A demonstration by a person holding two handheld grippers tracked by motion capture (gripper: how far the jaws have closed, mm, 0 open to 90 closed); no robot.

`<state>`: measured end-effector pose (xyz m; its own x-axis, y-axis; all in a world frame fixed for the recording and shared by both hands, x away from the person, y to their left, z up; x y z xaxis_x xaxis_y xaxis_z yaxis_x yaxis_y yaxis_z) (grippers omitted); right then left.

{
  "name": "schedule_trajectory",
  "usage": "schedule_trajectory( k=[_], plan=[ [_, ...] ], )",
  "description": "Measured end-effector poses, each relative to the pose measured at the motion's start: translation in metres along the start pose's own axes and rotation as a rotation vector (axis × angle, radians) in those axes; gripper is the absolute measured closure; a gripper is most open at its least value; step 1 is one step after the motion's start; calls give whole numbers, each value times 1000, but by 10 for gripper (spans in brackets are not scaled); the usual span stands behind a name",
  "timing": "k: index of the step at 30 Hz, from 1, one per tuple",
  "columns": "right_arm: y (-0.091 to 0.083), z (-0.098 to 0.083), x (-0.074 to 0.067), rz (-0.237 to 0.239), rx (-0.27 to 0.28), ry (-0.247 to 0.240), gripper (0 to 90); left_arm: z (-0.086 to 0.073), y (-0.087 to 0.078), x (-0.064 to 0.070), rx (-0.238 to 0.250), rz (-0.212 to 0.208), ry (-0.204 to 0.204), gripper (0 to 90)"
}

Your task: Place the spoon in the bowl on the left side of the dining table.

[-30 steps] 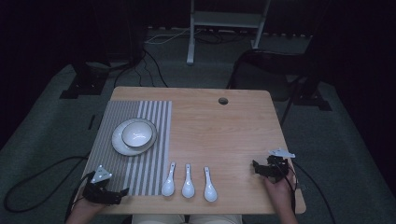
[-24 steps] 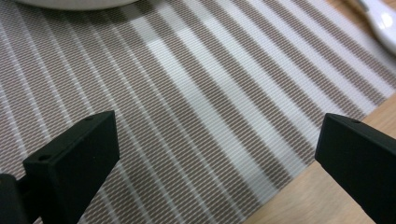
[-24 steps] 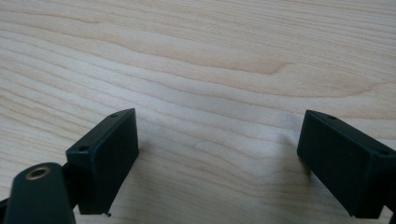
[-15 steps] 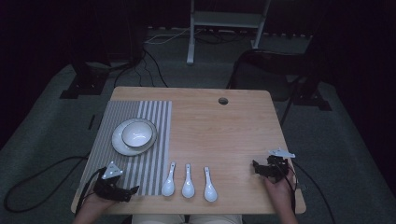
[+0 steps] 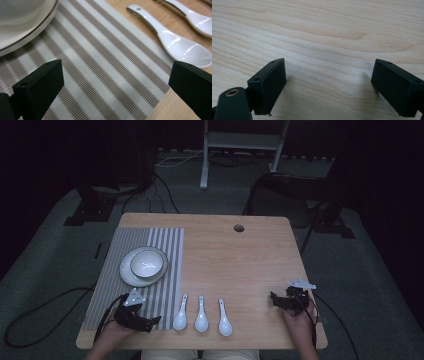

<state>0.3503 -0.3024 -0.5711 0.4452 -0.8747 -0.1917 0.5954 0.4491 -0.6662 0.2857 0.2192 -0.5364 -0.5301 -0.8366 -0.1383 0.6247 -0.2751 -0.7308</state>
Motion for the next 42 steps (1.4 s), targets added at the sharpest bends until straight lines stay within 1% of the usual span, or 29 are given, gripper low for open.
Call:
schedule_trajectory(
  k=[2,8,12,13,15,16,19,20,22,25,30,31,32,35,38,42],
  plan=[
    [0,0,0,0,0,0,119,4,1,3,1,-9,10,0],
    [0,0,0,0,0,0,119,13,5,10,8,-18,24,14],
    [0,0,0,0,0,0,119,21,7,16,10,-36,34,14],
    [0,0,0,0,0,0,119,23,8,18,12,-32,37,14],
    [0,0,0,0,0,0,119,28,9,22,12,-42,48,14],
    [0,0,0,0,0,0,119,30,10,23,14,-39,53,14],
    [0,0,0,0,0,0,119,37,12,29,13,-46,70,14],
    [0,0,0,0,0,0,119,39,13,31,13,-56,74,14],
    [0,0,0,0,0,0,119,43,14,34,14,-57,73,14],
    [0,0,0,0,0,0,119,50,17,40,13,-70,86,14],
    [0,0,0,0,0,0,119,58,21,50,13,-81,103,14],
    [0,0,0,0,0,0,119,60,22,53,13,-92,107,14],
    [0,0,0,0,0,0,119,61,23,54,13,-90,107,14],
    [0,0,0,0,0,0,119,64,25,60,9,-100,120,14],
    [0,0,0,0,0,0,119,67,27,67,4,-113,138,14],
    [0,0,0,0,0,0,119,71,30,77,0,-133,151,14]
  ],
)
Point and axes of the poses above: each handheld gripper's, and its own axes: y roughly forward along the jaws, z roughly out of its top, x roughly to its right, the point moved 3 cm from there along y, roughly forward along the jaws, and after that the axes turned 15 degrees about z, right-handed, at the moved point
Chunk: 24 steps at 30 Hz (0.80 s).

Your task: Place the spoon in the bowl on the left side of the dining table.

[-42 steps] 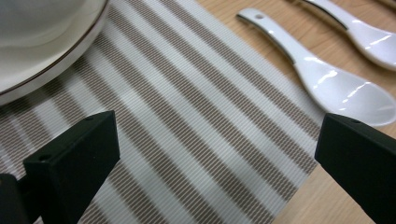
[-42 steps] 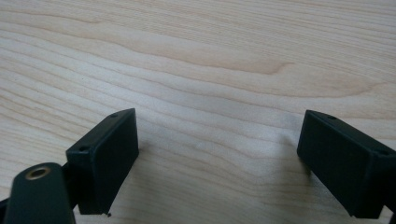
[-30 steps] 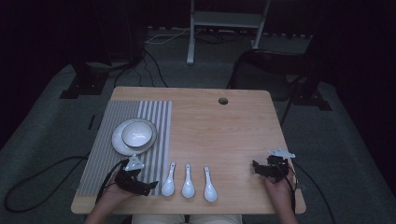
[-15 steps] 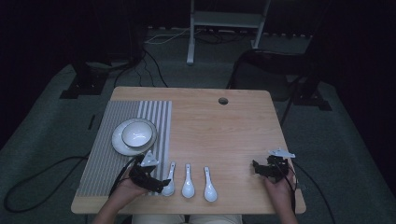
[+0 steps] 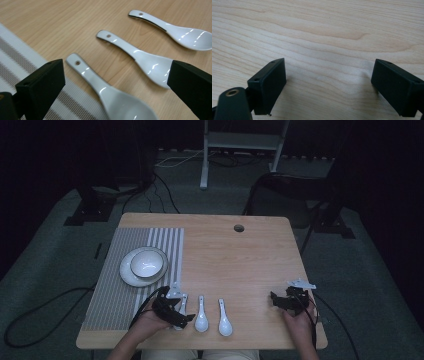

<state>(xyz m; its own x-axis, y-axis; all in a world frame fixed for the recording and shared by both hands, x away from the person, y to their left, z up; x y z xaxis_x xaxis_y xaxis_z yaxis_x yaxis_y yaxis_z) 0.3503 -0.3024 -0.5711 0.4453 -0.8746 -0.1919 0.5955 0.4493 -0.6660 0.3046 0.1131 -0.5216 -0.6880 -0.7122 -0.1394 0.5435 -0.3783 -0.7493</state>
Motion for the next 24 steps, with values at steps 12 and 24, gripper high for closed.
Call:
schedule_trajectory(
  k=[12,24],
  plan=[
    [0,0,0,0,1,-1,119,22,10,21,1,-26,50,14],
    [0,0,0,0,0,-2,119,37,25,44,-21,-73,48,14]
  ],
)
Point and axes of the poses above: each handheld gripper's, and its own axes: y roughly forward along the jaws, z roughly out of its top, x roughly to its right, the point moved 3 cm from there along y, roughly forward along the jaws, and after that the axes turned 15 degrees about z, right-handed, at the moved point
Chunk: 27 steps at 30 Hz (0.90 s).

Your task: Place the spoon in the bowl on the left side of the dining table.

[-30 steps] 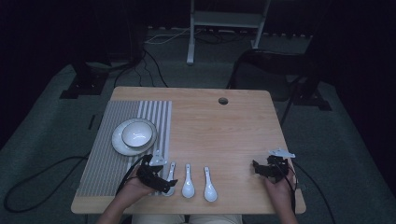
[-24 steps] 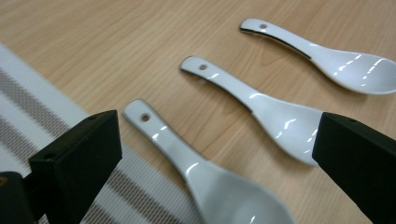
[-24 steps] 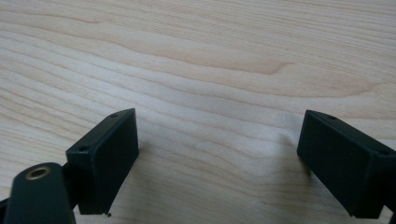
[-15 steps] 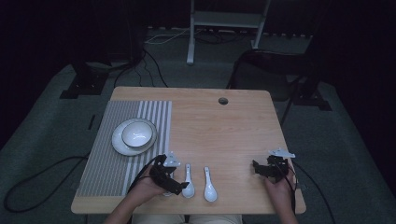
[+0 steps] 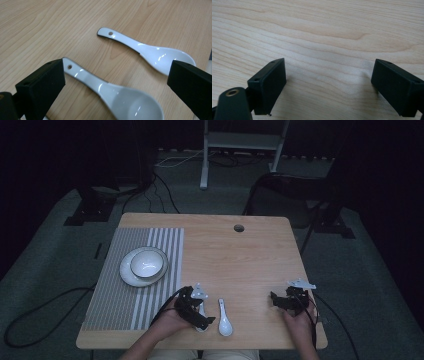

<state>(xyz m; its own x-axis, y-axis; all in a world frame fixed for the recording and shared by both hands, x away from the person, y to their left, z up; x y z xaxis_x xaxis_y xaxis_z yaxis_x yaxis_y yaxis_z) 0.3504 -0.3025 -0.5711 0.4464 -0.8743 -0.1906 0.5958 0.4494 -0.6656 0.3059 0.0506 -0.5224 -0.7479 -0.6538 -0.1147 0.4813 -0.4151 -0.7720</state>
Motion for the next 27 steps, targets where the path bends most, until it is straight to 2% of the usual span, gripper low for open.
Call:
schedule_trajectory(
  k=[6,12,18,20,24,25,27],
  plan=[
    [0,0,0,0,0,0,119,14,8,14,-21,-23,12,14],
    [0,0,0,0,0,0,120,23,22,25,-38,-8,-5,14],
    [0,0,0,0,0,0,120,25,34,33,-81,17,-26,14],
    [0,0,0,0,0,0,119,27,36,35,-89,10,-29,15],
    [0,0,0,0,0,0,119,30,40,39,-107,24,-13,50],
    [0,0,0,0,0,0,120,31,42,41,-119,32,3,50],
    [0,0,0,0,0,0,120,30,45,43,-134,30,4,50]
  ],
)
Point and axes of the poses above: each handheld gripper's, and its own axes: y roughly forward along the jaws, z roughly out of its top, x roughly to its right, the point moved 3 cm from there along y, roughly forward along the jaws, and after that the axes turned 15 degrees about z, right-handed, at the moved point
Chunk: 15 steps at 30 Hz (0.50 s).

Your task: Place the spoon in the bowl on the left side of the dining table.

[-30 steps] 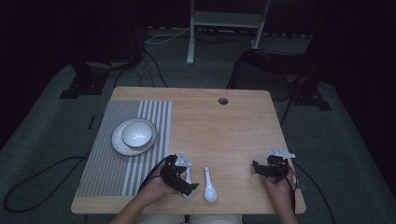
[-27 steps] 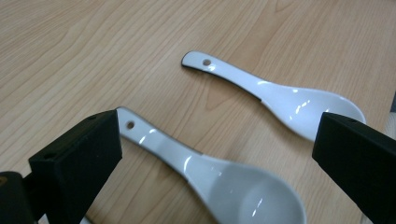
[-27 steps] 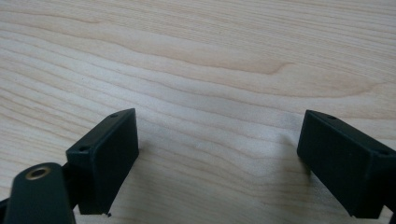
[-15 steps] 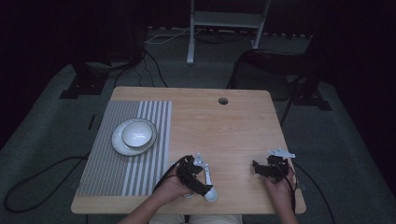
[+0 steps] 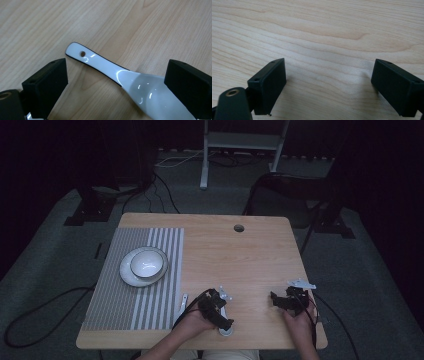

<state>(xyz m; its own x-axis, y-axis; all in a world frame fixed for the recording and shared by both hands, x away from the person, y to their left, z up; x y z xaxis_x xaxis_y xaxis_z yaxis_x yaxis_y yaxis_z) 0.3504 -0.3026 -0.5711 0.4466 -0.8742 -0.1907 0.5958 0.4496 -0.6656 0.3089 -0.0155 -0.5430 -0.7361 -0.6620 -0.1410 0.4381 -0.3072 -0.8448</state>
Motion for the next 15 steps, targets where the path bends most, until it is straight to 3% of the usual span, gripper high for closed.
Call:
schedule_trajectory(
  k=[6,13,15],
  plan=[
    [0,0,0,0,0,0,120,-2,8,2,-40,-7,4,50],
    [0,0,0,0,0,0,120,3,12,4,-23,-1,36,69],
    [0,0,0,0,0,0,119,5,12,4,-8,5,61,156]
  ],
)
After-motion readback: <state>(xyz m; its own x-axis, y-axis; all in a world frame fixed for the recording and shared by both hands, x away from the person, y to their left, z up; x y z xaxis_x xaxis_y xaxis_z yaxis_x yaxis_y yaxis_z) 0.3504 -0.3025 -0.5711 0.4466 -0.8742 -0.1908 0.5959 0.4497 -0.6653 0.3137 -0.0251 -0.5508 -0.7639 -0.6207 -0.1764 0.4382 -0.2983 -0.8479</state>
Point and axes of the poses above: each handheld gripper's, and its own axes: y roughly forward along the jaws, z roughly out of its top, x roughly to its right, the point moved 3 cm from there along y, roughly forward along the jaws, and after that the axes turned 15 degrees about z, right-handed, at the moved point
